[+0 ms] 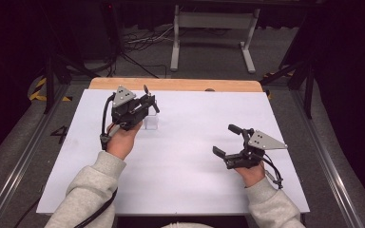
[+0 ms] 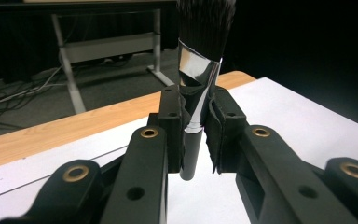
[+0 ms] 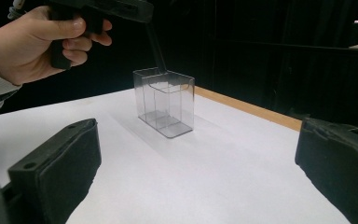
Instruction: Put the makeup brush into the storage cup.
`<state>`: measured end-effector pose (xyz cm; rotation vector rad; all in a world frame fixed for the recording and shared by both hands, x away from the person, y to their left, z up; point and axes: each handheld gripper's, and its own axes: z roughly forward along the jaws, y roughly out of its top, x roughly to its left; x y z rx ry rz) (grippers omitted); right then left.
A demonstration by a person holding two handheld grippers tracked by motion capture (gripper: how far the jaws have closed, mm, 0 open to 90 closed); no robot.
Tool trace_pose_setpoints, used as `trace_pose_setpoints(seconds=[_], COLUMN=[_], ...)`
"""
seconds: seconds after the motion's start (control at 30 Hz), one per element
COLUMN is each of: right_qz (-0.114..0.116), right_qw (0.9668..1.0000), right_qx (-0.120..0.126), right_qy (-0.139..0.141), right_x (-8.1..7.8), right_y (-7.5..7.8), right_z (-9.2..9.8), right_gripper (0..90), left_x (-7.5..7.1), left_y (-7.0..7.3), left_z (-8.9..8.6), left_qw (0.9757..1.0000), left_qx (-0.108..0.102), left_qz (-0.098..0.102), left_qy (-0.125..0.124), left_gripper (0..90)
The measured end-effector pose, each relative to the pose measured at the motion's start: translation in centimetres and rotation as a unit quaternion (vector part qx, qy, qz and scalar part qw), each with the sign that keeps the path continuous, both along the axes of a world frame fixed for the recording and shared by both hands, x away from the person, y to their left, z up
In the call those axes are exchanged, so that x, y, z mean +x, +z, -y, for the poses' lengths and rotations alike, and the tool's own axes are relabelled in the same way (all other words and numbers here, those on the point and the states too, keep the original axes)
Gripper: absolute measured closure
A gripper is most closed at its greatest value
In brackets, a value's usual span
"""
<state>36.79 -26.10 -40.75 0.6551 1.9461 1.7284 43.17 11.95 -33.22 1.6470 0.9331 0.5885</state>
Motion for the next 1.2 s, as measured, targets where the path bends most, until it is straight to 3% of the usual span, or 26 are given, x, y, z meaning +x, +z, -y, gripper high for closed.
trace_pose_setpoints(seconds=[0.23, 0.6, 0.83, 1.2], right_qz=[0.003, 0.004, 0.006, 0.006], right_qw=[1.0, 1.0, 1.0, 1.0], right_qx=[0.002, 0.004, 0.005, 0.006], right_qy=[-0.004, -0.003, -0.006, -0.002], right_x=[0.0, -0.2, -0.2, -0.2], right_y=[0.1, 0.2, 0.3, 0.3], right_z=[0.3, 0.3, 0.5, 0.3], right_gripper=[0.7, 0.7, 0.7, 0.8], left_x=[0.4, 1.0, 1.3, 2.0], left_y=[-0.1, -0.3, -0.5, -2.0], left_z=[0.0, -0.2, -0.2, 0.1], left_qw=[0.9996, 0.997, 0.9964, 0.9963], left_qx=[0.003, 0.008, 0.013, 0.022], left_qz=[-0.003, -0.004, -0.006, -0.011], left_qy=[0.028, 0.076, 0.083, 0.083], left_gripper=[77.8, 77.8, 77.8, 77.7])
